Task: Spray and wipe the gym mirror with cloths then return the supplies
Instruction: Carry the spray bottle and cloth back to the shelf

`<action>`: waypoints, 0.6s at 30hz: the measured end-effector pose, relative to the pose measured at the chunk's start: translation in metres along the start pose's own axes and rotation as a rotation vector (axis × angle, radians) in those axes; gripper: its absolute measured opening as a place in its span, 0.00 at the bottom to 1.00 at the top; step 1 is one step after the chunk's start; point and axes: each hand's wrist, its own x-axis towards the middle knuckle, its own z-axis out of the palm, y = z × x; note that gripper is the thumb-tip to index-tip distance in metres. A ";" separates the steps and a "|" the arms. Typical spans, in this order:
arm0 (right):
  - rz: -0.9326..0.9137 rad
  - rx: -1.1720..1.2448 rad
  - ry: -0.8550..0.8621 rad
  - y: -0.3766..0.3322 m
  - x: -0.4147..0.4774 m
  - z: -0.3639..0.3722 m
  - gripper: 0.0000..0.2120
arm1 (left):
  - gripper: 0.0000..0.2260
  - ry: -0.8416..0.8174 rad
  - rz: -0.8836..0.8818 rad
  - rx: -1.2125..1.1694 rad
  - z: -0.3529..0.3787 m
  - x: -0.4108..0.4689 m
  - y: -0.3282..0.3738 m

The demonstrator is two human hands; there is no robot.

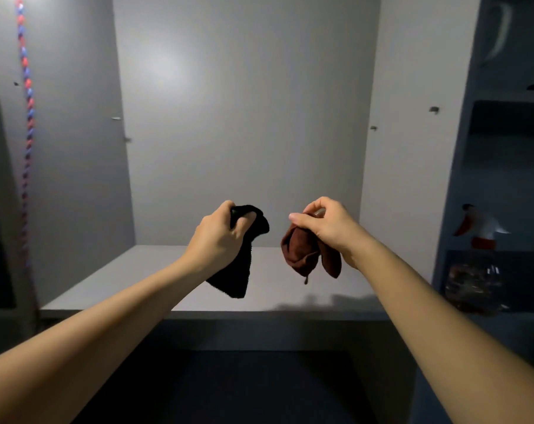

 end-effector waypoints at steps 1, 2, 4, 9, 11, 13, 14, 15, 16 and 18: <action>-0.013 -0.148 -0.009 -0.002 0.006 0.007 0.23 | 0.16 -0.010 -0.034 -0.012 -0.002 0.010 -0.009; -0.005 -0.315 -0.027 -0.003 0.009 0.015 0.26 | 0.18 -0.043 -0.080 0.020 -0.004 0.018 -0.019; -0.030 -0.525 -0.030 0.000 0.007 0.021 0.27 | 0.28 -0.134 -0.122 0.235 -0.005 0.026 -0.036; -0.180 -0.720 -0.213 0.024 -0.027 0.061 0.13 | 0.29 -0.398 0.120 0.471 0.003 -0.010 -0.083; -0.130 -0.884 -0.355 0.032 -0.038 0.080 0.16 | 0.35 -0.623 0.152 0.602 0.016 -0.031 -0.095; -0.050 -1.004 -0.392 0.039 -0.044 0.091 0.26 | 0.40 -0.694 0.207 0.650 0.023 -0.044 -0.101; -0.016 -1.026 -0.385 0.041 -0.046 0.093 0.28 | 0.42 -0.701 0.224 0.638 0.023 -0.046 -0.102; -0.005 -1.006 -0.382 0.042 -0.047 0.093 0.28 | 0.42 -0.694 0.234 0.624 0.021 -0.046 -0.103; -0.010 -0.946 -0.396 0.043 -0.048 0.092 0.25 | 0.43 -0.683 0.235 0.622 0.020 -0.042 -0.106; -0.020 -0.771 -0.437 0.043 -0.043 0.088 0.20 | 0.44 -0.661 0.190 0.637 0.020 -0.032 -0.112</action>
